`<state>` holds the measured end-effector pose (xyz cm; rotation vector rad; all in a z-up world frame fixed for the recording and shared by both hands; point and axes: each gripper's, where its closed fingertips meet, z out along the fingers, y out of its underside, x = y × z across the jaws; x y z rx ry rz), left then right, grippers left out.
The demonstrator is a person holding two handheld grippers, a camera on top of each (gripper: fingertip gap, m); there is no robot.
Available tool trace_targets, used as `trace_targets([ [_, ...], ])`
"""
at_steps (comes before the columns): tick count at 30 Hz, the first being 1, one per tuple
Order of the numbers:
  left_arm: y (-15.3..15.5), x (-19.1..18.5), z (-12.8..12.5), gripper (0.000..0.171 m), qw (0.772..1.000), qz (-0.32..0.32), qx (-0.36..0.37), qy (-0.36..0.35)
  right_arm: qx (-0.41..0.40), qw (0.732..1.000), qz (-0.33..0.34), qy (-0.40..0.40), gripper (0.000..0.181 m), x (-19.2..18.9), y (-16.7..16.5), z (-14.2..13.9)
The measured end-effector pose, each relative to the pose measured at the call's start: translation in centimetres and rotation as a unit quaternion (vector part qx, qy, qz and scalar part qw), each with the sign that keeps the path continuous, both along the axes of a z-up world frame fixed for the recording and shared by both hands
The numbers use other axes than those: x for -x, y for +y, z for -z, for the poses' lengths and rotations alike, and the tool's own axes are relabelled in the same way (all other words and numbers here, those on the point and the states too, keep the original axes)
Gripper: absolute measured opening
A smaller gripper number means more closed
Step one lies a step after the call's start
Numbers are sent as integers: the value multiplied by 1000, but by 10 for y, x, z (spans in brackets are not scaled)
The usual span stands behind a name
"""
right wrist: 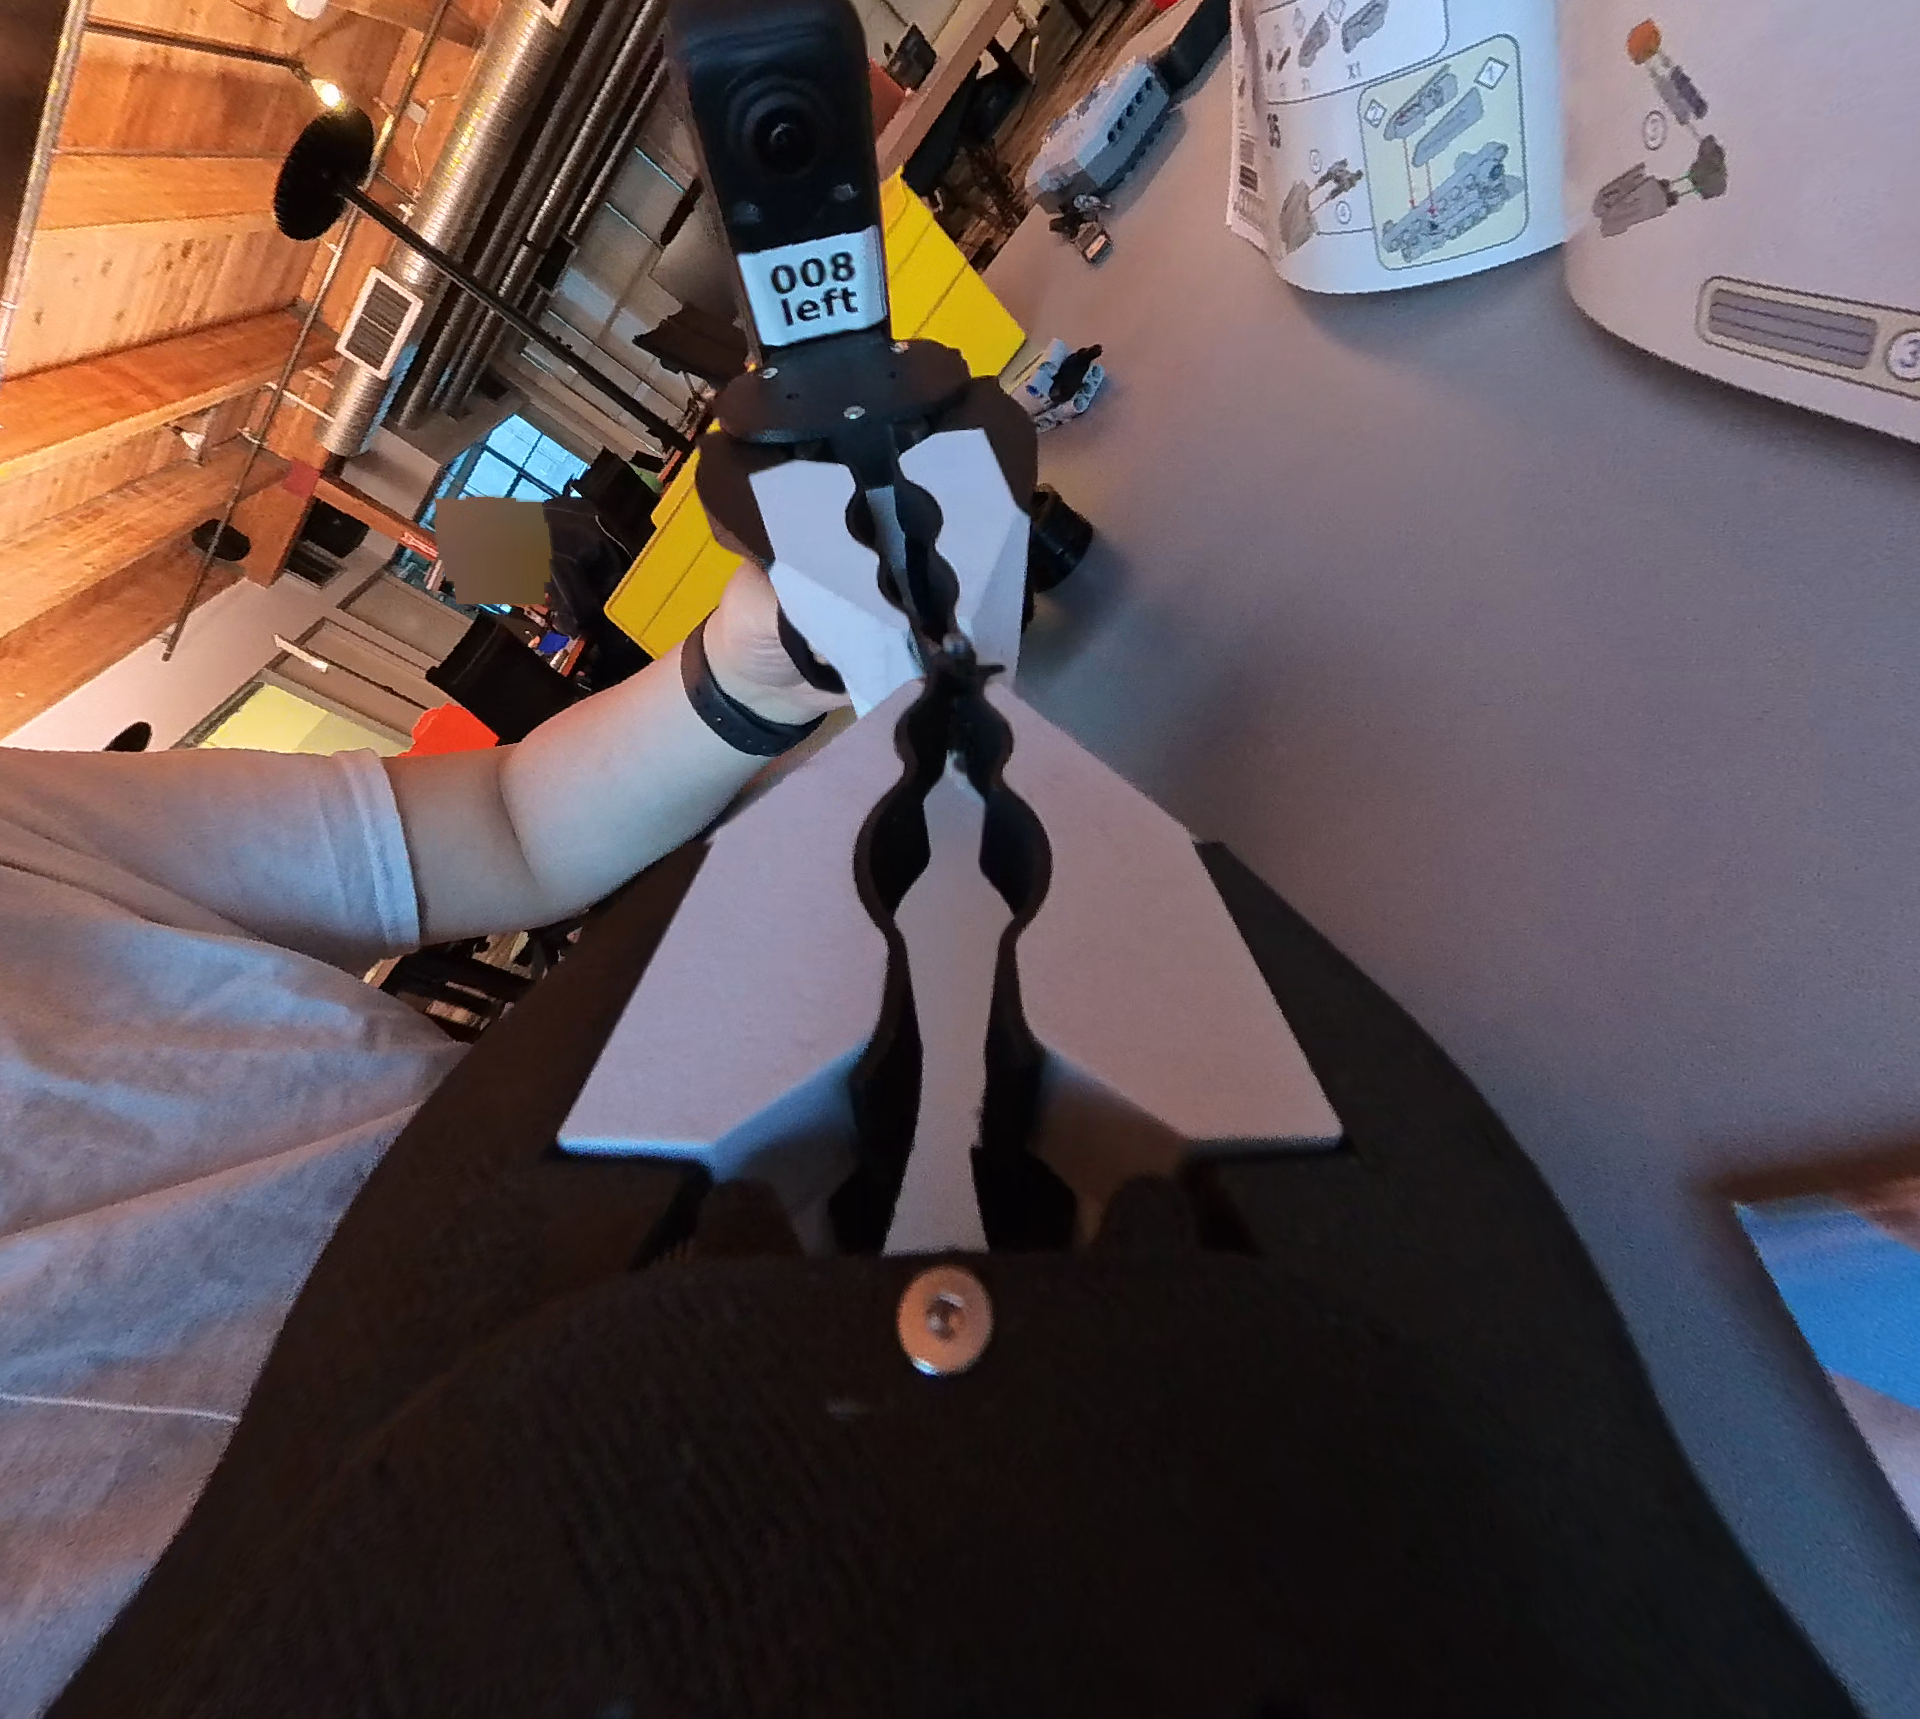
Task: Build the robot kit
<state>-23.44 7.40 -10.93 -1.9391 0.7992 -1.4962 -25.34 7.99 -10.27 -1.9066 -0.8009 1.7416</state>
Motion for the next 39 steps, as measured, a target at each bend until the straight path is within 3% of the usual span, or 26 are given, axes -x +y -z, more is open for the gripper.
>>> trace_targets([
  [9, -2, -1, -2, 1, 1000, 12, -7, -6, 39, 998, 15, 46, 8, -4, 10, -9],
  [15, -2, -1, -3, 1, 1000, 12, -13, -4, 33, 999, -18, 33, 17, -3, 0, -6],
  [22, -4, -2, -1, 1, 1000, 17, -22, 8, 34, 999, -17, 26, 6, -1, 0, -4],
  [39, -2, -3, 0, 1, 1000, 14, -18, 8, 21, 999, -2, 27, 6, 0, 4, -5],
])
